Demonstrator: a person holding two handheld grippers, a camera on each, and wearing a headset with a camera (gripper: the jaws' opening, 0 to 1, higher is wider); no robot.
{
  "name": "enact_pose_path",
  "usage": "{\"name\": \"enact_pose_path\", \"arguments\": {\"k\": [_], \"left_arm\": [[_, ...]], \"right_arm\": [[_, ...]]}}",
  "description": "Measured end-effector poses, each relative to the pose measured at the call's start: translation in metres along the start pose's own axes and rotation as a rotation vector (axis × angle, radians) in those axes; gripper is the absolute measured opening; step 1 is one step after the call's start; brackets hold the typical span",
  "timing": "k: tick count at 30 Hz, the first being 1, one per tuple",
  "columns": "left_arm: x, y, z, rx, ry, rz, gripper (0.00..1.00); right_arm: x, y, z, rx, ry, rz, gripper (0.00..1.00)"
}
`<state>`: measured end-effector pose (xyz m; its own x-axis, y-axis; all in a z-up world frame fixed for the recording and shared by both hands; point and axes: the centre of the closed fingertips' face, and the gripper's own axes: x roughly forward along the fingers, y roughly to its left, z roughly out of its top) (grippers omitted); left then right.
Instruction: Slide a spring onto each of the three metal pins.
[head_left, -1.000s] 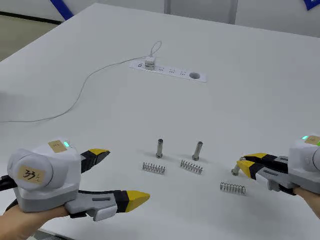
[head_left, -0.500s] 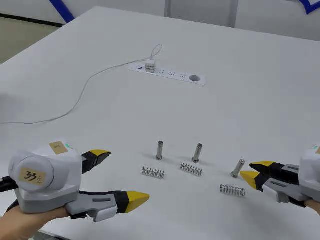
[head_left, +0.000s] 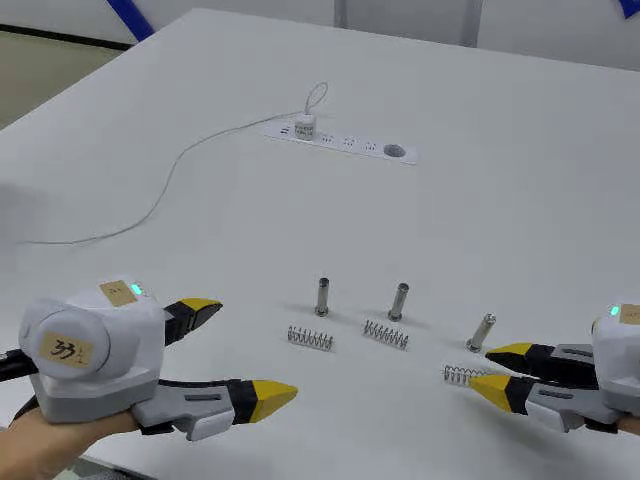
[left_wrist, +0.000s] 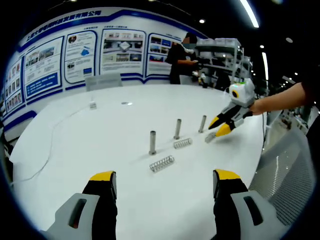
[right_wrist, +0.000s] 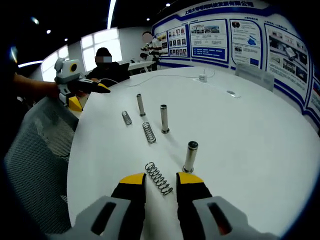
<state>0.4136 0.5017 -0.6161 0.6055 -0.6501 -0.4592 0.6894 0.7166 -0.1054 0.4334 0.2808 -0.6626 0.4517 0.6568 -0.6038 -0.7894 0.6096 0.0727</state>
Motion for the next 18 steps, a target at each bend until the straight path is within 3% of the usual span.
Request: {"name": "enact_pose_path", "arguments": {"k": [9, 18], "left_arm": [[0.001, -0.002, -0.005, 0.0, 0.021, -0.008, 0.8], [0.001, -0.002, -0.005, 0.002, 0.026, -0.007, 0.8]], "right_arm": [[0.006, -0.003, -0.016, -0.009, 0.056, 0.036, 0.24], [0.006, 0.004, -0.016, -0.039, 0.051, 0.081, 0.19]]}}
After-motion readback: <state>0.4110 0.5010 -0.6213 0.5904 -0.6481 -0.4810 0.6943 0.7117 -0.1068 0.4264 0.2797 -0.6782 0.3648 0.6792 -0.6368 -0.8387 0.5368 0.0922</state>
